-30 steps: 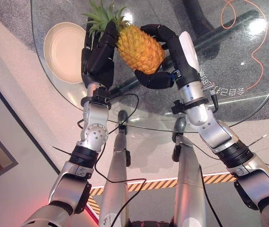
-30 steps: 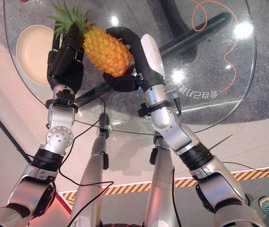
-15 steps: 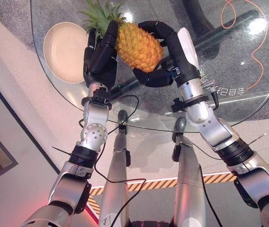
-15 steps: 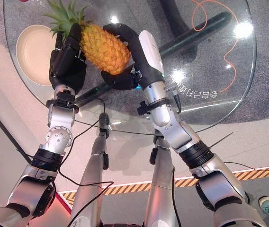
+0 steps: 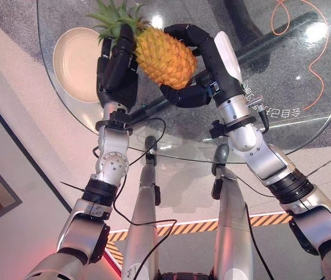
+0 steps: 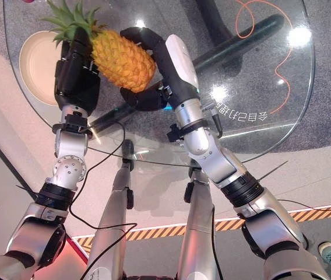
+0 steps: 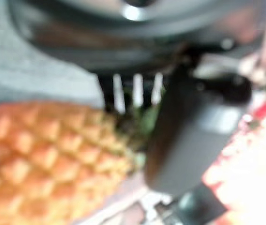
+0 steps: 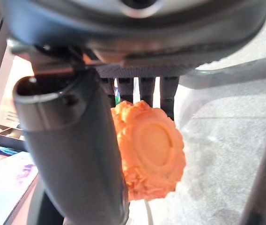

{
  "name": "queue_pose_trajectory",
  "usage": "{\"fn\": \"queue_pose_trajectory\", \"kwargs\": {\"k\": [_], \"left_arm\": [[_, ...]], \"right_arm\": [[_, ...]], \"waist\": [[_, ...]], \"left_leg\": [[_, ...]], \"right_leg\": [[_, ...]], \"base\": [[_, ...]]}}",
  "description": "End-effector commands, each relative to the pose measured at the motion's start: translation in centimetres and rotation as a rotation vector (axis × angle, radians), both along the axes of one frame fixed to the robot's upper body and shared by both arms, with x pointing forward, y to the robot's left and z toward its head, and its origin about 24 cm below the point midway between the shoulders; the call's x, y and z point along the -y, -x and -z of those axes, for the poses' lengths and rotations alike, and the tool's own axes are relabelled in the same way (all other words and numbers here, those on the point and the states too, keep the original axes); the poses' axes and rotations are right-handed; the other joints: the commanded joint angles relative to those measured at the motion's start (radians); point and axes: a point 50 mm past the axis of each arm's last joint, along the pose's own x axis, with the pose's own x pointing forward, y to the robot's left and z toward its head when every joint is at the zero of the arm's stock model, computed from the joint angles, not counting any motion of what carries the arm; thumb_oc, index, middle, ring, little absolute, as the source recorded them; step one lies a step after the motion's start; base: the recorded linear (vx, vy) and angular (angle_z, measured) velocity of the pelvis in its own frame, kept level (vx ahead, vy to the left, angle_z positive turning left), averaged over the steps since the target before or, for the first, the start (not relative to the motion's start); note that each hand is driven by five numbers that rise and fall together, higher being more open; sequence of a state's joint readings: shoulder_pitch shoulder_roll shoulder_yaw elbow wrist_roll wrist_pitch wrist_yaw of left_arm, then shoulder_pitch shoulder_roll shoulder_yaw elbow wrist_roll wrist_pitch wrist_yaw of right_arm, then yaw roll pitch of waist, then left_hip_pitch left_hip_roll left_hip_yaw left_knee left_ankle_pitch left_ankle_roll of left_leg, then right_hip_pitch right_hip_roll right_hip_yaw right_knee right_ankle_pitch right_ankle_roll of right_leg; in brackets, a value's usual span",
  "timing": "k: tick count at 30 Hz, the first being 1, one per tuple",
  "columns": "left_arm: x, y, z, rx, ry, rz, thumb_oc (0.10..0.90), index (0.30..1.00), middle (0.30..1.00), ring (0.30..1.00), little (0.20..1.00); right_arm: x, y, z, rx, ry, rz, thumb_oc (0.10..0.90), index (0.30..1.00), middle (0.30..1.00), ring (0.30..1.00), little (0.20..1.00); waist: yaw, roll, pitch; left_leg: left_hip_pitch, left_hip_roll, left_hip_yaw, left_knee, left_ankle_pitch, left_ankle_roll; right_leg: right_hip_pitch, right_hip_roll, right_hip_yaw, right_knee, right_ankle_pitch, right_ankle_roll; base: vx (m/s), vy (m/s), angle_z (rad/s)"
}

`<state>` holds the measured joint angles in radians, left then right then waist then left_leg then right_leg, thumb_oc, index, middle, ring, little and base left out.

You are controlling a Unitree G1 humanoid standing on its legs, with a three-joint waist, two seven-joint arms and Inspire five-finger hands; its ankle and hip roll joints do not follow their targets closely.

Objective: Pick up the fruit to the plate

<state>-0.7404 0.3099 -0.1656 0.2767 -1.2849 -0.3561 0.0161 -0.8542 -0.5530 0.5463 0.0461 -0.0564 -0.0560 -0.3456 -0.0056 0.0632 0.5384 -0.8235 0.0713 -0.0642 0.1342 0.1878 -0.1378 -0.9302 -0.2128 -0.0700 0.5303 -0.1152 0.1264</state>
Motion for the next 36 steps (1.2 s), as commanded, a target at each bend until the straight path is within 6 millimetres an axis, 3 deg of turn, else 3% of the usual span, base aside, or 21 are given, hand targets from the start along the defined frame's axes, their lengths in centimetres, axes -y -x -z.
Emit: {"fn": "queue_pose_trajectory", "kwargs": {"k": [1,18,19,20,21,36], "left_arm": [[2.9,2.2,-7.5,0.425,-0.113,0.09,0.1,0.3,0.3,0.3,0.2],[2.1,2.3,-7.7,0.445,-0.058,0.033,0.1,0.3,0.3,0.3,0.2],[2.1,2.3,-7.8,0.449,-0.056,0.029,0.1,0.3,0.3,0.3,0.2],[2.0,2.4,-7.8,0.449,-0.052,0.022,0.1,0.3,0.3,0.3,0.2],[2.0,2.4,-7.6,0.445,-0.045,0.015,0.1,0.3,0.3,0.3,0.2],[0.2,2.6,-7.9,0.447,0.001,-0.157,0.1,0.3,0.3,0.3,0.2]], "right_arm": [[-4.4,4.9,-5.7,0.286,-0.026,-0.308,0.1,0.3,0.3,0.3,0.2],[-3.9,4.5,-5.9,0.284,-0.076,-0.277,0.1,0.3,0.3,0.3,0.2],[-3.9,4.5,-6.0,0.286,-0.082,-0.277,0.336,0.502,0.502,0.502,0.436],[-3.8,4.5,-6.0,0.284,-0.092,-0.272,0.734,0.844,0.844,0.844,0.834],[-3.7,4.4,-5.8,0.273,-0.102,-0.267,0.8,0.9,0.9,0.9,0.9],[-2.8,3.6,-5.6,0.255,-0.187,-0.197,0.8,0.9,0.9,0.9,0.9]], "waist": [[0.0,-0.044,-0.018],[-0.001,-0.047,-0.018],[-0.002,-0.047,-0.018],[-0.002,-0.046,-0.018],[-0.002,-0.047,-0.018],[-0.003,-0.048,-0.018]], "left_leg": [[0.022,-0.06,0.058,0.056,-0.064,0.045],[0.029,-0.063,0.052,0.061,-0.078,0.045],[0.023,-0.064,0.052,0.059,-0.07,0.046],[0.022,-0.065,0.052,0.06,-0.071,0.046],[0.029,-0.064,0.052,0.062,-0.079,0.046],[0.032,-0.061,0.054,0.057,-0.08,0.044]], "right_leg": [[0.136,0.057,-0.059,-0.324,0.208,0.004],[0.14,0.063,-0.052,-0.319,0.196,0.002],[0.134,0.063,-0.052,-0.322,0.204,0.001],[0.134,0.063,-0.051,-0.322,0.204,0.001],[0.14,0.064,-0.051,-0.318,0.196,0.001],[0.141,0.064,-0.051,-0.319,0.194,0.0]], "base": [[0.0,0.0,0.0],[0.0,0.0,0.0],[0.0,0.0,0.0],[0.0,0.0,0.0],[0.0,0.0,0.0],[0.0,0.0,0.0]]}}
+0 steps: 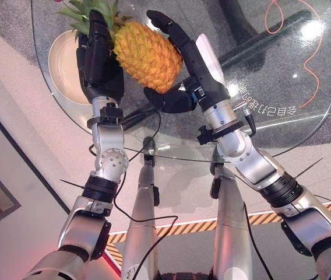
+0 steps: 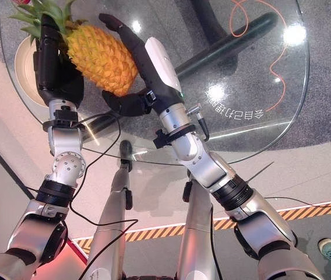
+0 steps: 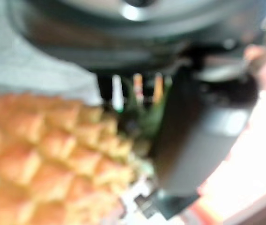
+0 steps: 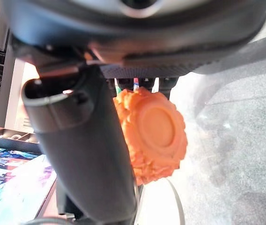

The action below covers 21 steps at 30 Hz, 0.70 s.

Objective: Pick up the fruit to the plate

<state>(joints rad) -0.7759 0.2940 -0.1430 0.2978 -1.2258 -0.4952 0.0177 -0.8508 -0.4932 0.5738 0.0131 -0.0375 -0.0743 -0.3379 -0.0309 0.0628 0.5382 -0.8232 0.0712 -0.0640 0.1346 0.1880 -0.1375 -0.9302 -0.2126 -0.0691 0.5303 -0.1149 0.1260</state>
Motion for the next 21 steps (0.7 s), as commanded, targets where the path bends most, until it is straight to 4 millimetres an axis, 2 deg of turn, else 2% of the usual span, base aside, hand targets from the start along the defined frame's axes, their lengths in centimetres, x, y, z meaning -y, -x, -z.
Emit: {"fn": "queue_pose_trajectory", "kwargs": {"k": [1,7,14,21], "left_arm": [[1.0,2.4,-6.6,0.336,-0.053,-0.061,0.1,0.3,0.3,0.3,0.2],[0.1,2.5,-6.6,0.317,-0.014,-0.14,0.1,0.3,0.3,0.3,0.2],[-1.7,2.7,-6.1,0.25,0.081,-0.334,0.1,0.3,0.3,0.3,0.2],[-2.3,3.0,-6.5,0.219,0.101,-0.44,0.1,0.3,0.3,0.3,0.2]], "right_arm": [[-0.6,2.7,-5.9,0.261,-0.168,-0.083,0.8,0.9,0.9,0.9,0.9],[-0.3,2.5,-5.9,0.269,-0.183,-0.067,0.8,0.9,0.9,0.9,0.9],[0.0,2.2,-6.0,0.273,-0.201,-0.045,0.8,0.9,0.9,0.9,0.9],[0.3,2.1,-6.2,0.289,-0.219,-0.031,0.8,0.9,0.9,0.9,0.9]], "waist": [[0.021,-0.048,-0.018],[0.023,-0.046,-0.018],[0.028,-0.047,-0.018],[0.032,-0.05,-0.018]], "left_leg": [[0.024,-0.062,0.053,0.055,-0.07,0.044],[0.023,-0.061,0.052,0.054,-0.07,0.044],[0.036,-0.06,0.047,0.056,-0.08,0.041],[0.038,-0.058,0.045,0.051,-0.077,0.039]], "right_leg": [[0.134,0.063,-0.052,-0.322,0.203,-0.001],[0.133,0.063,-0.051,-0.322,0.201,-0.002],[0.146,0.063,-0.052,-0.317,0.186,-0.004],[0.15,0.065,-0.055,-0.319,0.184,-0.005]], "base": [[0.0,0.0,0.0],[0.0,0.0,0.0],[0.0,0.0,0.0],[-0.02,-0.004,0.0]]}}
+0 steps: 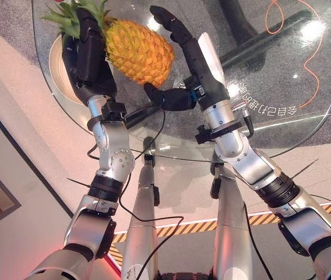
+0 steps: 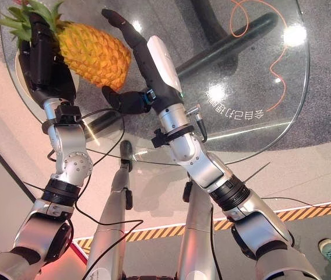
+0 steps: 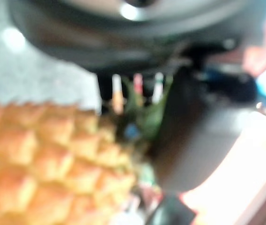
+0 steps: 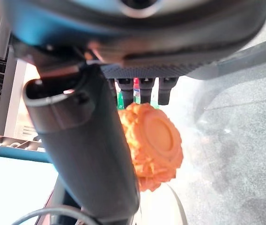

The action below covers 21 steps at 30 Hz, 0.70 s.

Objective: Pick up the fruit to the plate

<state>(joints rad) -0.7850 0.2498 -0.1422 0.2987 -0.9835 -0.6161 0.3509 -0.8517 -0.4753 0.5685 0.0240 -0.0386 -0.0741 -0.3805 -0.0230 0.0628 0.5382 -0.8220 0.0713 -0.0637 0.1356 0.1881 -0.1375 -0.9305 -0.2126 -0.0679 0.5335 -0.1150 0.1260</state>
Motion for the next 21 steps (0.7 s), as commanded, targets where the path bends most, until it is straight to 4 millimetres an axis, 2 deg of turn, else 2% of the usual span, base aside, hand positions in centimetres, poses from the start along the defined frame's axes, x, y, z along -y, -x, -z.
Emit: {"fn": "queue_pose_trajectory", "kwargs": {"k": [1,21], "left_arm": [[-2.1,2.4,-6.7,0.314,-0.017,-0.203,0.1,0.3,0.3,0.3,0.2],[-4.2,2.8,-6.7,0.249,0.059,-0.473,0.1,0.3,0.3,0.3,0.2]], "right_arm": [[0.3,2.2,-6.4,0.29,-0.172,-0.041,0.8,0.9,0.9,0.9,0.9],[2.8,1.0,-5.6,0.3,-0.255,0.104,0.8,0.9,0.9,0.9,0.9]], "waist": [[0.025,-0.051,-0.018],[0.013,-0.056,-0.018]], "left_leg": [[0.031,-0.06,0.045,0.047,-0.067,0.04],[0.045,-0.048,0.052,0.032,-0.067,0.035]], "right_leg": [[0.146,0.064,-0.058,-0.327,0.194,-0.006],[0.157,0.069,-0.051,-0.331,0.187,-0.007]], "base": [[0.0,0.0,0.0],[-0.01,0.002,0.0]]}}
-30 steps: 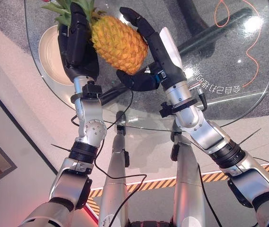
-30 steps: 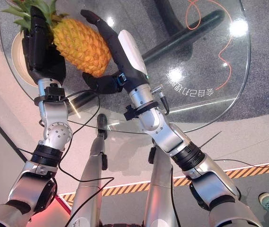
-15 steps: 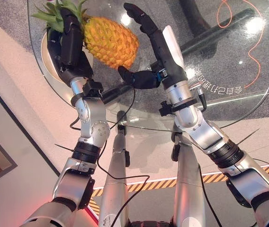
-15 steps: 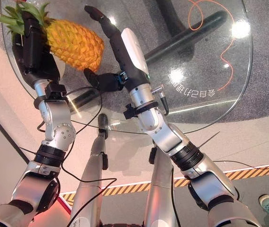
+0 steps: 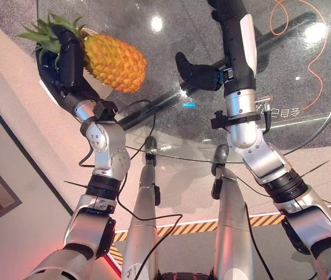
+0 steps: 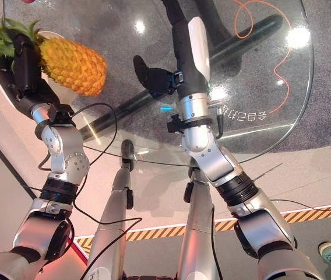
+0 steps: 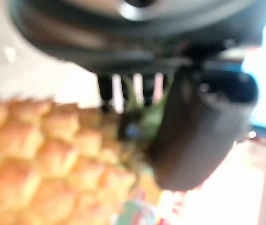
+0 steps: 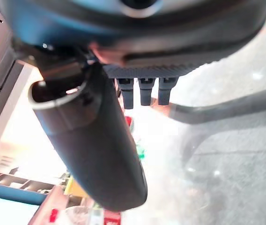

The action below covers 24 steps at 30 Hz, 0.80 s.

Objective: Pick up the fruit to the plate

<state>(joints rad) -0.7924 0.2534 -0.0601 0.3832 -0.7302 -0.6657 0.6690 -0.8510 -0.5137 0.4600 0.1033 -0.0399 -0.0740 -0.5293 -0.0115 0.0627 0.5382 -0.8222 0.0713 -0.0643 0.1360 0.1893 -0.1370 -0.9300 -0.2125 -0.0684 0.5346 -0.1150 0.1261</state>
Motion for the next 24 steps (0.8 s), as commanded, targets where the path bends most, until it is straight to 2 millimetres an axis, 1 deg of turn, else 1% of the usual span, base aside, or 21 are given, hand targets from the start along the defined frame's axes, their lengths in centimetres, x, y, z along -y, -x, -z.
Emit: {"fn": "queue_pose_trajectory", "kwargs": {"k": [1,6,8,12,13,14,15,17,18,20,21,22,24], "left_arm": [[-1.5,2.6,-7.6,0.375,-0.078,-0.163,0.1,0.3,0.3,0.3,0.2],[-2.1,2.9,-7.9,0.355,-0.087,-0.281,0.1,0.3,0.3,0.3,0.2],[-2.1,3.0,-8.0,0.352,-0.087,-0.303,0.1,0.3,0.3,0.3,0.2],[-3.1,3.4,-8.4,0.337,-0.104,-0.455,0.1,0.3,0.3,0.3,0.2],[-3.3,3.4,-8.3,0.33,-0.11,-0.48,0.1,0.3,0.3,0.3,0.2],[-3.3,3.4,-8.3,0.331,-0.112,-0.492,0.1,0.3,0.3,0.3,0.2],[-3.8,3.5,-8.3,0.321,-0.119,-0.525,0.1,0.3,0.3,0.3,0.2],[-4.2,3.5,-8.3,0.311,-0.126,-0.569,0.1,0.3,0.3,0.3,0.2],[-4.2,3.5,-8.3,0.31,-0.127,-0.574,0.1,0.3,0.3,0.3,0.2],[-5.0,3.4,-8.0,0.279,-0.119,-0.622,0.1,0.3,0.3,0.3,0.2],[-5.0,3.4,-8.0,0.281,-0.119,-0.622,0.1,0.3,0.3,0.3,0.2],[-5.7,3.4,-8.0,0.259,-0.113,-0.652,0.1,0.3,0.3,0.3,0.2],[-6.4,3.3,-8.2,0.248,-0.105,-0.68,0.1,0.3,0.3,0.3,0.2]], "right_arm": [[-1.4,2.6,-4.4,0.262,-0.076,-0.097,0.8,0.9,0.9,0.9,0.9],[-0.5,2.0,-3.8,0.227,-0.113,-0.059,0.8,0.9,0.9,0.9,0.9],[-0.3,1.9,-3.6,0.219,-0.124,-0.053,0.8,0.9,0.9,0.9,0.9],[1.9,0.8,-2.1,0.158,-0.242,0.03,0.8,0.9,0.9,0.9,0.9],[2.4,0.6,-1.5,0.143,-0.263,0.046,0.8,0.9,0.9,0.9,0.9],[2.6,0.6,-1.4,0.141,-0.27,0.056,0.8,0.9,0.9,0.9,0.9],[3.3,0.3,-0.5,0.117,-0.288,0.092,0.8,0.9,0.9,0.9,0.9],[4.3,0.0,0.5,0.092,-0.323,0.143,0.8,0.9,0.9,0.9,0.9],[4.4,-0.1,0.6,0.088,-0.328,0.148,0.8,0.9,0.9,0.9,0.9],[6.1,-0.5,2.3,0.042,-0.397,0.222,0.8,0.9,0.9,0.9,0.9],[6.1,-0.5,2.2,0.044,-0.398,0.222,0.8,0.9,0.9,0.9,0.9],[7.6,-0.8,3.3,0.018,-0.448,0.279,0.8,0.9,0.9,0.9,0.9],[8.9,-0.9,4.0,0.007,-0.472,0.33,0.8,0.9,0.9,0.9,0.9]], "waist": [[0.001,-0.057,-0.018],[-0.005,-0.061,-0.018],[-0.006,-0.062,-0.018],[-0.018,-0.066,-0.018],[-0.021,-0.068,-0.018],[-0.023,-0.069,-0.018],[-0.026,-0.07,-0.018],[-0.033,-0.074,-0.018],[-0.033,-0.075,-0.018],[-0.039,-0.078,-0.018],[-0.039,-0.078,-0.018],[-0.044,-0.08,-0.018],[-0.05,-0.084,-0.018]], "left_leg": [[0.045,-0.048,0.053,0.033,-0.068,0.035],[0.051,-0.045,0.056,0.044,-0.076,0.031],[0.052,-0.046,0.055,0.044,-0.076,0.031],[0.06,-0.04,0.059,0.041,-0.08,0.028],[0.069,-0.038,0.06,0.042,-0.093,0.027],[0.063,-0.038,0.06,0.041,-0.083,0.027],[0.073,-0.036,0.061,0.041,-0.094,0.027],[0.068,-0.034,0.063,0.036,-0.086,0.028],[0.07,-0.034,0.063,0.036,-0.087,0.028],[0.084,-0.031,0.065,0.036,-0.102,0.026],[0.078,-0.032,0.065,0.035,-0.094,0.027],[0.088,-0.03,0.066,0.036,-0.106,0.026],[0.085,-0.028,0.069,0.034,-0.1,0.026]], "right_leg": [[0.156,0.069,-0.05,-0.331,0.187,-0.007],[0.162,0.068,-0.046,-0.325,0.181,-0.008],[0.163,0.068,-0.045,-0.325,0.181,-0.008],[0.168,0.071,-0.039,-0.325,0.175,-0.01],[0.176,0.073,-0.037,-0.321,0.163,-0.009],[0.17,0.072,-0.037,-0.324,0.172,-0.009],[0.178,0.076,-0.035,-0.32,0.162,-0.008],[0.171,0.078,-0.032,-0.324,0.17,-0.01],[0.172,0.078,-0.032,-0.324,0.17,-0.01],[0.182,0.081,-0.028,-0.321,0.157,-0.009],[0.177,0.081,-0.027,-0.324,0.165,-0.01],[0.185,0.083,-0.025,-0.322,0.155,-0.009],[0.18,0.084,-0.025,-0.324,0.162,-0.01]], "base": [[-0.04,0.012,0.0],[-0.01,0.005,0.0],[0.0,0.0,0.0],[-0.01,0.031,0.0],[-0.01,0.034,0.0],[0.01,0.041,0.0],[-0.03,0.046,0.0],[-0.02,0.044,0.0],[0.0,0.033,0.0],[0.0,0.0,0.0],[0.01,0.038,-0.03],[0.0,0.035,-0.03],[0.0,0.021,-0.02]]}}
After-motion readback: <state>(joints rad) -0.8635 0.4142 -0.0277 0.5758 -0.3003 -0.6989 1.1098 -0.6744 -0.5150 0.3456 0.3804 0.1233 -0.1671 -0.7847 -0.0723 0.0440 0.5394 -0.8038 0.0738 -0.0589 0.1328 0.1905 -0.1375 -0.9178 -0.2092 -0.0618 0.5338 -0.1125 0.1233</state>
